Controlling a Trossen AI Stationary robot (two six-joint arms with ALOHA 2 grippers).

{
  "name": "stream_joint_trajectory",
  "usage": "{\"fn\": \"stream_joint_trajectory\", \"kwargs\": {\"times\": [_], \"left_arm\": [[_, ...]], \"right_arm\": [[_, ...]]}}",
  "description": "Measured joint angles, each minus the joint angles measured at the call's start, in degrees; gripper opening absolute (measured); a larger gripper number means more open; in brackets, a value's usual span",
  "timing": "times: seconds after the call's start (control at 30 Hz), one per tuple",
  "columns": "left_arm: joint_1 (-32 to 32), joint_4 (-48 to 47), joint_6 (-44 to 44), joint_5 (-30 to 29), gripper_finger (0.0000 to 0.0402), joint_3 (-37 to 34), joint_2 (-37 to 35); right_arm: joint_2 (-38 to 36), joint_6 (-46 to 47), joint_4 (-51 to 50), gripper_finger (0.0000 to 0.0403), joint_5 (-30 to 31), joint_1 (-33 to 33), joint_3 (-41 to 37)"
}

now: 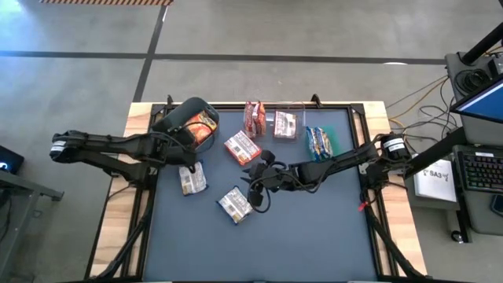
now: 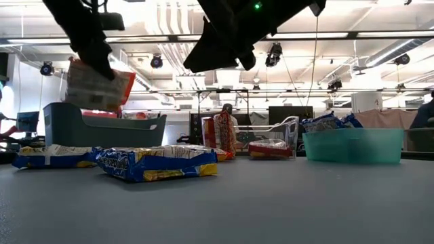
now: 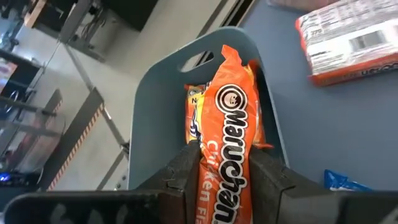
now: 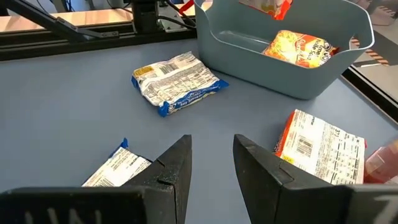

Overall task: Sort Maruchan noodles
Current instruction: Put the orange noodle pack into the gray bin

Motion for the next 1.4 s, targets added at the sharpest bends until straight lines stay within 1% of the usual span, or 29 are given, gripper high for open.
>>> {"fn": "stream_joint_trajectory", "kwargs": {"times": [0.17,0.37,0.53,0.6,0.8,1.0,1.23,1.4], "left_arm": [[2.7,0.2,-0.6,-0.3,0.008,-0.1,2.2],[7.6,0.2,-0.7,-0.7,0.008,-0.1,5.1],[10.0,0.2,-0.6,-0.7,0.009,-0.1,8.3],[10.5,0.2,-0.6,-0.8,0.0097,-0.1,9.6],[10.7,0.3,-0.5,-4.1,0.0117,-0.1,13.4],[10.7,0.3,-0.5,-4.3,0.0138,-0.1,15.8],[10.7,0.1,-0.3,-4.1,0.0161,-0.1,16.3],[10.7,-3.6,-0.2,-5.3,0.0173,-0.1,14.7]], "right_arm": [[0.0,0.0,0.0,0.0107,0.0,0.0,0.0],[0.0,-0.3,0.0,0.0107,0.0,0.0,0.0],[0.0,-0.4,0.0,0.0107,0.0,0.0,0.0],[0.0,-0.4,0.0,0.0107,0.0,0.0,0.0],[0.1,-0.4,-0.1,0.0107,0.0,0.0,0.0],[0.1,-0.4,-0.1,0.0107,0.0,0.0,-0.1],[0.1,-0.4,-0.1,0.0107,0.0,0.0,-0.2],[0.1,-0.4,-0.1,0.0107,0.0,0.0,-0.5]]}}
